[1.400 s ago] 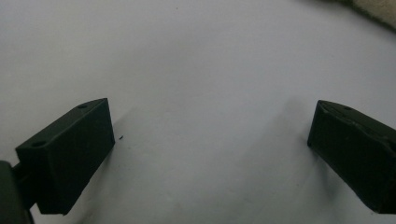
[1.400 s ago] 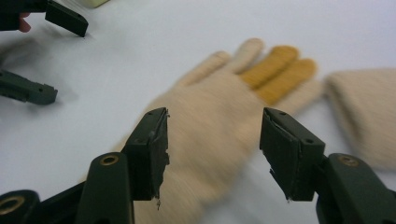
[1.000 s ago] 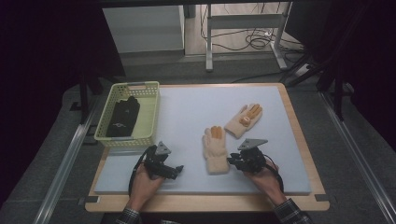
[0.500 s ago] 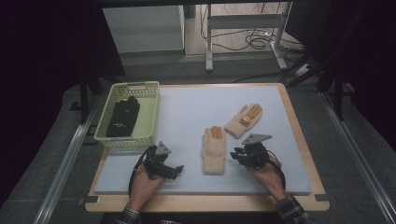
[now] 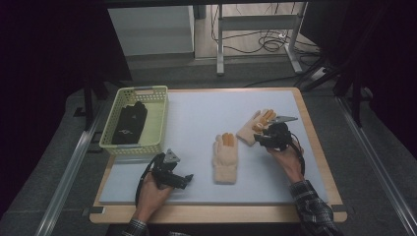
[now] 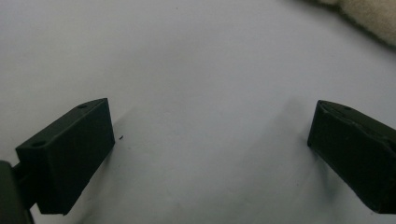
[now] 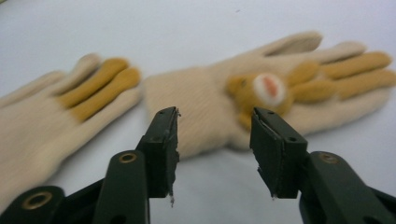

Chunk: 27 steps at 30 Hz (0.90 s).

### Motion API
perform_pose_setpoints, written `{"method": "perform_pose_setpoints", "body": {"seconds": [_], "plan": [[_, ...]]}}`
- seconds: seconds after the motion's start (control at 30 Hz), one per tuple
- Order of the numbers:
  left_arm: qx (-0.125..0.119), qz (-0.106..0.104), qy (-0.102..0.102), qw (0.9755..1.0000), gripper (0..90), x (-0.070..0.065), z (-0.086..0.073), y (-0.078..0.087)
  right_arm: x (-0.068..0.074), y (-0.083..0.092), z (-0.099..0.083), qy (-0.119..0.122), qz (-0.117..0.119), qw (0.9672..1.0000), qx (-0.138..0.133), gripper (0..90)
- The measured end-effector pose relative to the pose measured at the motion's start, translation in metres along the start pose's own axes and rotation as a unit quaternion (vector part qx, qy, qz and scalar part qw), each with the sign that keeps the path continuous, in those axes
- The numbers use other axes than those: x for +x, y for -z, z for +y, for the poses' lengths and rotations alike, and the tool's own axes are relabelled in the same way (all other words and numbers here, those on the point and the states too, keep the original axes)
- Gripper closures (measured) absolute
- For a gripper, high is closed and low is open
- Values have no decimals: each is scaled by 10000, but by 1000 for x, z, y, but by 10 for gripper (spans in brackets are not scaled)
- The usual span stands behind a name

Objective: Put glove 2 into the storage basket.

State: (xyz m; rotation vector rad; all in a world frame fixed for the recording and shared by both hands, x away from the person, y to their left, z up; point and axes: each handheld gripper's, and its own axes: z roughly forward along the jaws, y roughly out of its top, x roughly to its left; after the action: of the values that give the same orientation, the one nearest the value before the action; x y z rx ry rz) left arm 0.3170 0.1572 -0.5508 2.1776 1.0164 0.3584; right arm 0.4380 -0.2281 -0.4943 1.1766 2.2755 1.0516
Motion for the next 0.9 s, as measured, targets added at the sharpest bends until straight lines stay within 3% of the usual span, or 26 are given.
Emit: {"method": "perform_pose_setpoints", "body": {"seconds": [0.3,0.5,0.57,0.63,0.73,0.9], "plan": [[9,-3,-10,10000,6,0,0,0,-20,-28,18,0,-201,9998,77,418],[20,-4,-22,10000,6,0,0,0,-23,-46,17,96,-273,9993,231,385],[21,-3,-24,10000,6,0,0,0,-24,-51,16,184,-394,9987,263,386],[22,-3,-25,10000,6,0,0,0,-26,-55,15,185,-442,9984,316,409],[21,-2,-25,10000,6,0,0,0,-28,-54,13,158,-485,9982,313,546],[21,-2,-25,10000,6,0,0,0,-32,-50,12,-25,-379,9989,281,613]]}}
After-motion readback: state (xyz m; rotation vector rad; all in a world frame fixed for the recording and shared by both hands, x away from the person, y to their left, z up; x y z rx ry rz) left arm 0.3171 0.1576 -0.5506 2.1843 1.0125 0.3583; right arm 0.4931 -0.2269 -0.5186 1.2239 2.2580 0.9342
